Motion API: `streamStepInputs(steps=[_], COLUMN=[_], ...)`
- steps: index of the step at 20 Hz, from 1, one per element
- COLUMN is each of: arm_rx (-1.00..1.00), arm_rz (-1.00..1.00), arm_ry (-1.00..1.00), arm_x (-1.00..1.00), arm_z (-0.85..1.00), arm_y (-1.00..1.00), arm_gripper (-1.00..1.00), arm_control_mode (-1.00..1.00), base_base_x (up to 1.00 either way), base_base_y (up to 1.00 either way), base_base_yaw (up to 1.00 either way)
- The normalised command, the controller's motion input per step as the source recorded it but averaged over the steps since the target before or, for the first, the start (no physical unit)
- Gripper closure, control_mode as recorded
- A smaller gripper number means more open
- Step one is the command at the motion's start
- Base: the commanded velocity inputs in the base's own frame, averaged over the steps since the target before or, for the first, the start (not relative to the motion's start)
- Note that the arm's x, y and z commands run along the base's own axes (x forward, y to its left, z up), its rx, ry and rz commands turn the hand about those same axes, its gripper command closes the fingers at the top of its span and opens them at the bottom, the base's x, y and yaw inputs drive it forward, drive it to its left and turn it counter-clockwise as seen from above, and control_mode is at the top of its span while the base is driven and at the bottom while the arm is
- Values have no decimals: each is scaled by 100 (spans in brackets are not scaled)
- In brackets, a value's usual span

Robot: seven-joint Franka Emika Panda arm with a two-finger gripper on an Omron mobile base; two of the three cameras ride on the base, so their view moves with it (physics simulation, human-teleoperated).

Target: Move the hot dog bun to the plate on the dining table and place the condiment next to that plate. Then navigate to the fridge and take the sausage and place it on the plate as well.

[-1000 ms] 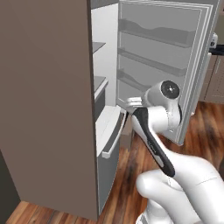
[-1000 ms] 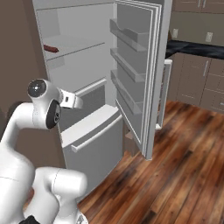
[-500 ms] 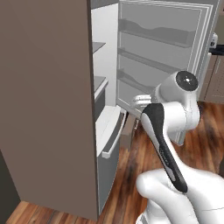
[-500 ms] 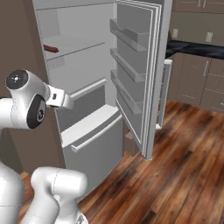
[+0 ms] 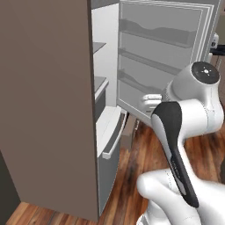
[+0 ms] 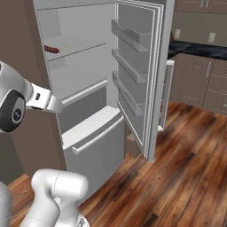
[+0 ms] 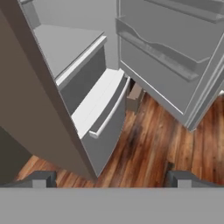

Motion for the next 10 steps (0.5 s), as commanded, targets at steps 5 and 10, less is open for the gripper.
streamStepInputs(steps=[5, 10], arm_rx=[0, 0], arm_rz=[0, 0], arm_ry=[1, 0], arm_x=[10, 0], arm_z=[0, 0], arm_y=[0, 0], arm_gripper=[-100, -100], arm_control_mode=[100, 100], base_base_x=[5, 40], base_base_y=[-1, -27], base_base_yaw=[2, 22])
